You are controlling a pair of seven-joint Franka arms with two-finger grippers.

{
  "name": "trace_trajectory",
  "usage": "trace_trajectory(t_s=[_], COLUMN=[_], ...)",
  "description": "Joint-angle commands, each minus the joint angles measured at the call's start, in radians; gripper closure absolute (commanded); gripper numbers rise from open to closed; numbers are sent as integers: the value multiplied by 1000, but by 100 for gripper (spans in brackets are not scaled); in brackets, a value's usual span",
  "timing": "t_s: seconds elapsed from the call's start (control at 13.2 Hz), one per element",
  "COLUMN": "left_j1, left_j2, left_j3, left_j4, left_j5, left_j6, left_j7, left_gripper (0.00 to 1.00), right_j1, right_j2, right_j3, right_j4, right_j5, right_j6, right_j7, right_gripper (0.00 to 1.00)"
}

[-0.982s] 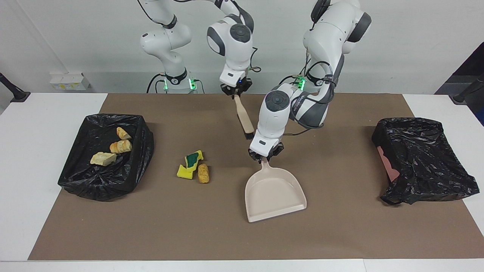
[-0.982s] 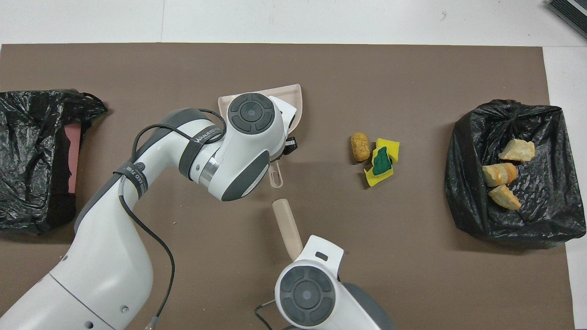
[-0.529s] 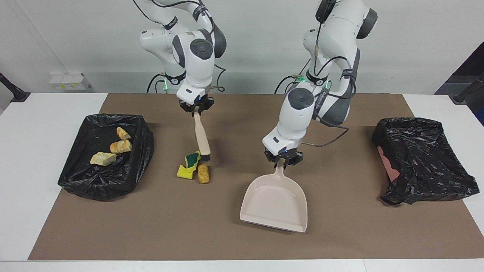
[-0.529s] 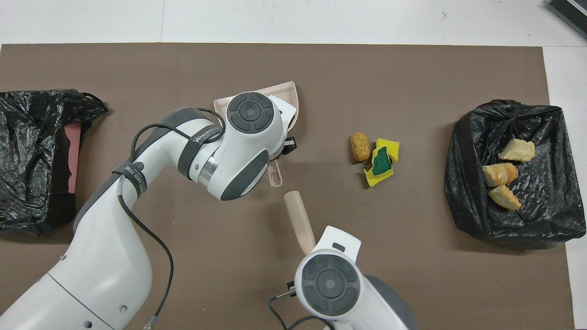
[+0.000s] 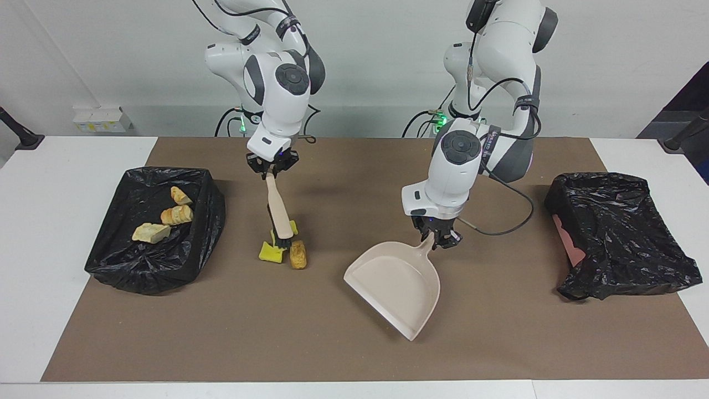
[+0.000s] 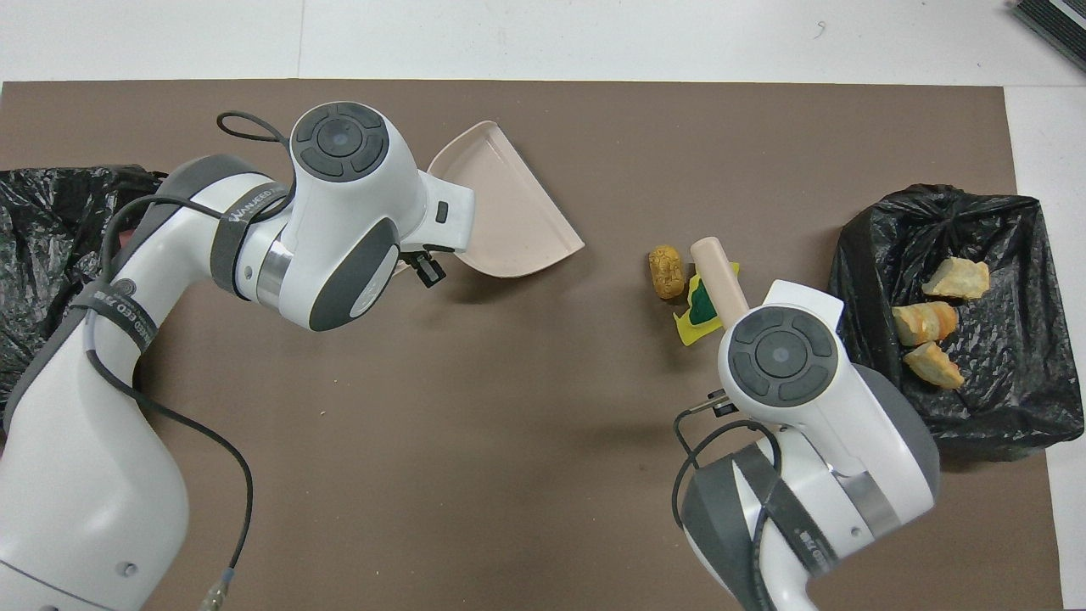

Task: Sweep and dump trash in bin
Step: 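Set the dustpan by the sponge while the right gripper lifts the brush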

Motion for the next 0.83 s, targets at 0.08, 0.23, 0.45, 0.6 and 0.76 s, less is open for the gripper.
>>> trace_trajectory(t_s=[0.08, 0.23, 0.45, 0.6, 0.76], left_j1=[-10, -13, -33, -62, -76], left_j2=[-73, -82, -70, -62, -47], left_j3=[-8, -49, -80, -80, -80], left_j4=[-90, -107, -106, -100, -100], left_j5=[10, 13, 21, 51, 70], left_j6=[-14, -16, -9, -19, -32], left_j7=[158, 155, 126, 108, 65], left_gripper=[100, 100, 100, 100, 100], right_j1=[-46, -60, -58, -60, -60], right_j2=[40, 45, 46, 48, 48], right_j3=[12, 14, 15, 15, 14], right_j4=[56, 59, 59, 59, 58], right_j5=[-26, -25, -6, -6, -6], right_j6=[-17, -5, -2, 18, 24], right_j7=[-24, -24, -7, 31, 41], right_gripper=[100, 100, 100, 100, 100])
